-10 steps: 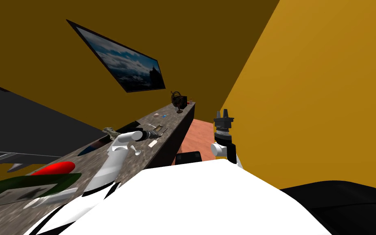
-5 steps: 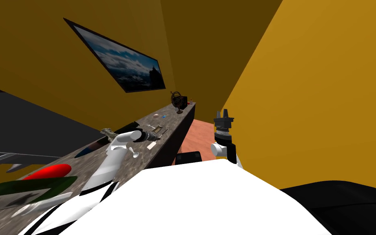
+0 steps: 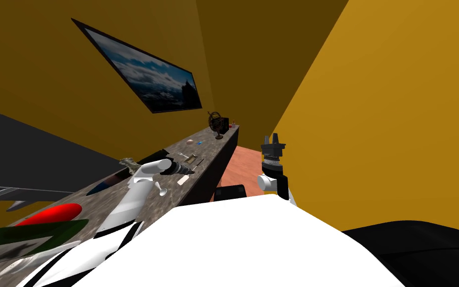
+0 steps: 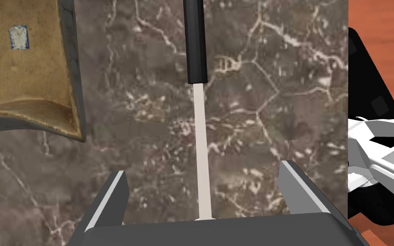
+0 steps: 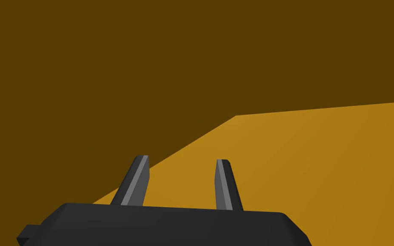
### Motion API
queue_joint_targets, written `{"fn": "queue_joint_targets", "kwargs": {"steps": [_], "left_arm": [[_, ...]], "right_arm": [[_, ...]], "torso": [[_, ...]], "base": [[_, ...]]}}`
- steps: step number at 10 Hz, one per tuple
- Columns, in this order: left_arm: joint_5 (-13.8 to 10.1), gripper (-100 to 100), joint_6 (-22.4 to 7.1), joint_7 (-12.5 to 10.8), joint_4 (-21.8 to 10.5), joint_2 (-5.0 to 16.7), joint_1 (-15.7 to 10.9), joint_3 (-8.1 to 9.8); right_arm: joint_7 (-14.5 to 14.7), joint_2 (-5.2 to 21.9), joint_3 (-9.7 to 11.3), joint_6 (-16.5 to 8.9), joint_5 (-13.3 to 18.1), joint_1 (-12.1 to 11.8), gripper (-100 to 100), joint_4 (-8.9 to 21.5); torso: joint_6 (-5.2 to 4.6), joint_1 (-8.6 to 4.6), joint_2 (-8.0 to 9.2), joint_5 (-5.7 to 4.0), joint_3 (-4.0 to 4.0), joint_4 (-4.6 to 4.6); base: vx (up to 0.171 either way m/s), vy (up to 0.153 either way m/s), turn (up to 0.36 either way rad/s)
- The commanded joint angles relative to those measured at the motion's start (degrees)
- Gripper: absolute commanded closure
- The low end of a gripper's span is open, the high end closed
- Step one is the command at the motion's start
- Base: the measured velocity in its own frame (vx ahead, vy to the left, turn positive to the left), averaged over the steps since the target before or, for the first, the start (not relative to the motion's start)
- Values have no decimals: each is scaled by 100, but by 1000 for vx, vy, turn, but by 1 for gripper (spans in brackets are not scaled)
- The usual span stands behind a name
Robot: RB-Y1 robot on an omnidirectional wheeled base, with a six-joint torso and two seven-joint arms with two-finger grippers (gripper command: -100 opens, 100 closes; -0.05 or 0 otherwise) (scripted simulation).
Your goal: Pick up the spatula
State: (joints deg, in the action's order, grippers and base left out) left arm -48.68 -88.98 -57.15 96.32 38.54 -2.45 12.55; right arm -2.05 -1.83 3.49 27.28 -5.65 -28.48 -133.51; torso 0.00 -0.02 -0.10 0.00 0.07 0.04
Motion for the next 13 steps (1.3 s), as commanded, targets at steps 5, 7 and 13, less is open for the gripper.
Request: {"fn": "queue_joint_targets", "kwargs": {"steps": [5, 7, 13], "left_arm": [[173, -100, 323, 226, -380, -175, 5, -78], [145, 100, 265, 188, -328, -144, -7, -66], [67, 100, 118, 84, -154, -68, 0, -31]], "right_arm": [[0, 0, 0, 0, 0, 0, 0, 0], [0, 0, 0, 0, 0, 0, 0, 0], [0, 0, 0, 0, 0, 0, 0, 0]], "torso": [[0, -2, 8, 0, -5, -2], [0, 0, 10, 0, -6, -2], [0, 9, 8, 3, -4, -1]], "base": [[11, -8, -12], [4, -3, -2], [-1, 2, 4]]}}
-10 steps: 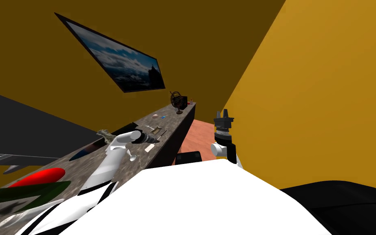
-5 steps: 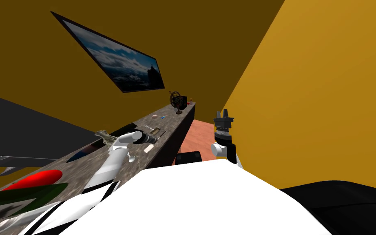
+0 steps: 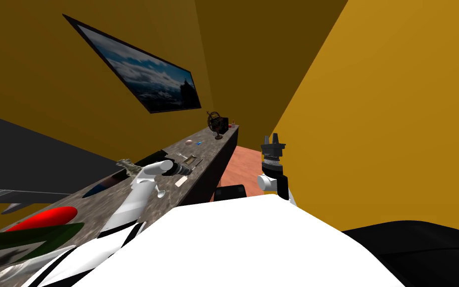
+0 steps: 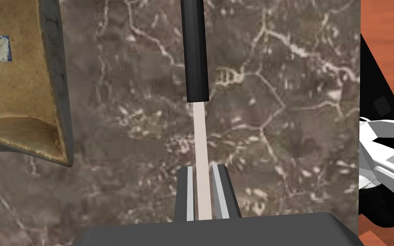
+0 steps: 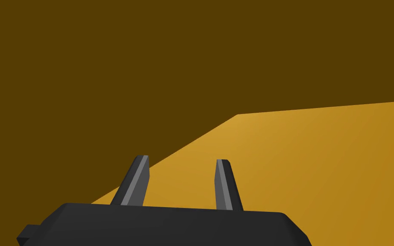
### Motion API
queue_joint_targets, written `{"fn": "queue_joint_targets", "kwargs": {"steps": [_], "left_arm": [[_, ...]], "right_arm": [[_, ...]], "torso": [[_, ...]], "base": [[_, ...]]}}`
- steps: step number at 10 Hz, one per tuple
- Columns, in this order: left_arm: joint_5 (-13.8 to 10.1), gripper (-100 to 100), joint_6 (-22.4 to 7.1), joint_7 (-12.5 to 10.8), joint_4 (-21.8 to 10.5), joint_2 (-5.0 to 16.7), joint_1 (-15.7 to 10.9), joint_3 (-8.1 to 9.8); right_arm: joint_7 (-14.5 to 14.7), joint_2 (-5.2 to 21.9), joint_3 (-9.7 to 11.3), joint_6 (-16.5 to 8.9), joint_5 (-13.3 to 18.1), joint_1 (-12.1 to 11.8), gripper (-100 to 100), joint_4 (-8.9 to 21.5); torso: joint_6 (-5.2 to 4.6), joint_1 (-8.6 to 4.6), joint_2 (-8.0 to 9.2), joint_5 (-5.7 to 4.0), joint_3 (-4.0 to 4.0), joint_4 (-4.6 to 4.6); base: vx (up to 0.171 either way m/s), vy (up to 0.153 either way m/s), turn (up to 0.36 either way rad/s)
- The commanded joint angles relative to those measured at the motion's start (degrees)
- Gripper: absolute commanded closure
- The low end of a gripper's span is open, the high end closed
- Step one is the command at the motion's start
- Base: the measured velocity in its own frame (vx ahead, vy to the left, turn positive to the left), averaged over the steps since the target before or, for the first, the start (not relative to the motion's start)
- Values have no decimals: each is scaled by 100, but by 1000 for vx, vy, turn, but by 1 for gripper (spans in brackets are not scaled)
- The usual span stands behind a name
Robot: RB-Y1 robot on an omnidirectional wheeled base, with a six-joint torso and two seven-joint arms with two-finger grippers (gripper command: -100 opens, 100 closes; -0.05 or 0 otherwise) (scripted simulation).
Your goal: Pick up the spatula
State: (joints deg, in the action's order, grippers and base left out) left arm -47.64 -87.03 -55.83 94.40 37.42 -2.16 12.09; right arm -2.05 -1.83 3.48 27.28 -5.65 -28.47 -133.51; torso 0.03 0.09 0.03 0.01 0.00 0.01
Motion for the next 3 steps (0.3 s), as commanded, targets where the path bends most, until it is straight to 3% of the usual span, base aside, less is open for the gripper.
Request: {"fn": "queue_joint_targets", "kwargs": {"steps": [1, 2, 3], "left_arm": [[-90, 100, -180, -118, 151, 97, -32, 38], [-57, 100, -90, -56, 90, 56, -2, 27], [-64, 0, -109, -67, 99, 64, -4, 32]], "right_arm": [[0, 0, 0, 0, 0, 0, 0, 0], [0, 0, 0, 0, 0, 0, 0, 0], [0, 0, 0, 0, 0, 0, 0, 0]], "torso": [[0, 0, 0, 0, 0, 0], [0, 4, 4, 0, -3, -1], [-2, 2, 2, 3, 0, 1]], "base": [[-18, 19, 29], [-8, 10, 5], [0, 0, 0]]}}
